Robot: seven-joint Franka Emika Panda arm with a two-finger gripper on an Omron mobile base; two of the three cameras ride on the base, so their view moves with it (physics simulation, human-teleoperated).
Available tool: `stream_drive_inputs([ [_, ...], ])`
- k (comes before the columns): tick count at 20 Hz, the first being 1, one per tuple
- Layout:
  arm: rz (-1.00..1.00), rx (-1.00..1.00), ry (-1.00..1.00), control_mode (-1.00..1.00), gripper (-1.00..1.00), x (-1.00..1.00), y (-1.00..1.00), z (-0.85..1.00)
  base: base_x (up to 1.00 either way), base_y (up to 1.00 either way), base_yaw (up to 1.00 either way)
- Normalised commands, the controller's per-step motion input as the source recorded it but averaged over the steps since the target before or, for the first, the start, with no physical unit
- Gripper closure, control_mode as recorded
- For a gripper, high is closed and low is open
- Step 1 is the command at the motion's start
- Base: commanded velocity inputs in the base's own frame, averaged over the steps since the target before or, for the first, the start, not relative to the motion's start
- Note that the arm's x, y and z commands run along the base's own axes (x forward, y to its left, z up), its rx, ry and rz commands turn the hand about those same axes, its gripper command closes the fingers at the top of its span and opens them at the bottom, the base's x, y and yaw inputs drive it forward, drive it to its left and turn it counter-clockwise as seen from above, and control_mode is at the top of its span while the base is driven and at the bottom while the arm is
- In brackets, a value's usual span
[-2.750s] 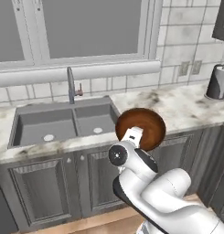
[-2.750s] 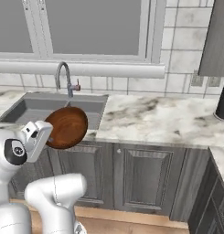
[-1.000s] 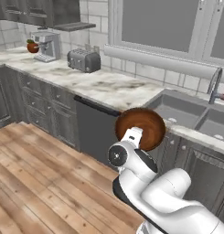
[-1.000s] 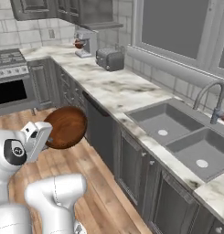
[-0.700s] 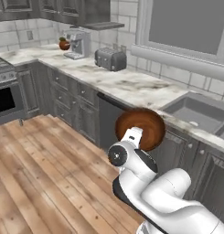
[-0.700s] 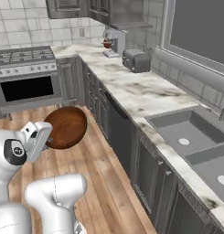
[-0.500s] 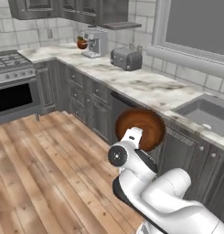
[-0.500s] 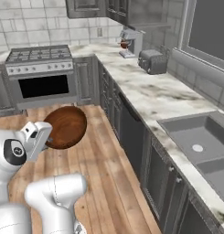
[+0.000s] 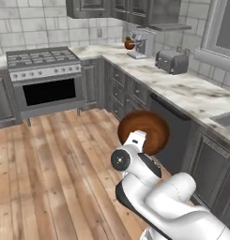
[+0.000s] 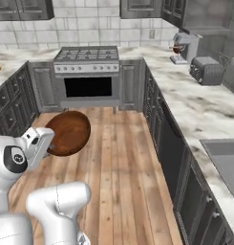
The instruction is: Move the bowls from the cabinet to the plates on the dining table.
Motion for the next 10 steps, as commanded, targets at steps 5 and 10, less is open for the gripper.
stream_drive_inputs([
  [5, 0.0, 0.0, 0.0, 1.0, 1.0, 0.0, 0.0, 0.0, 0.63, 0.03, 0.27],
  [10, 0.0, 0.0, 0.0, 1.0, 1.0, 0.0, 0.0, 0.0, 1.0, -0.05, 0.16],
])
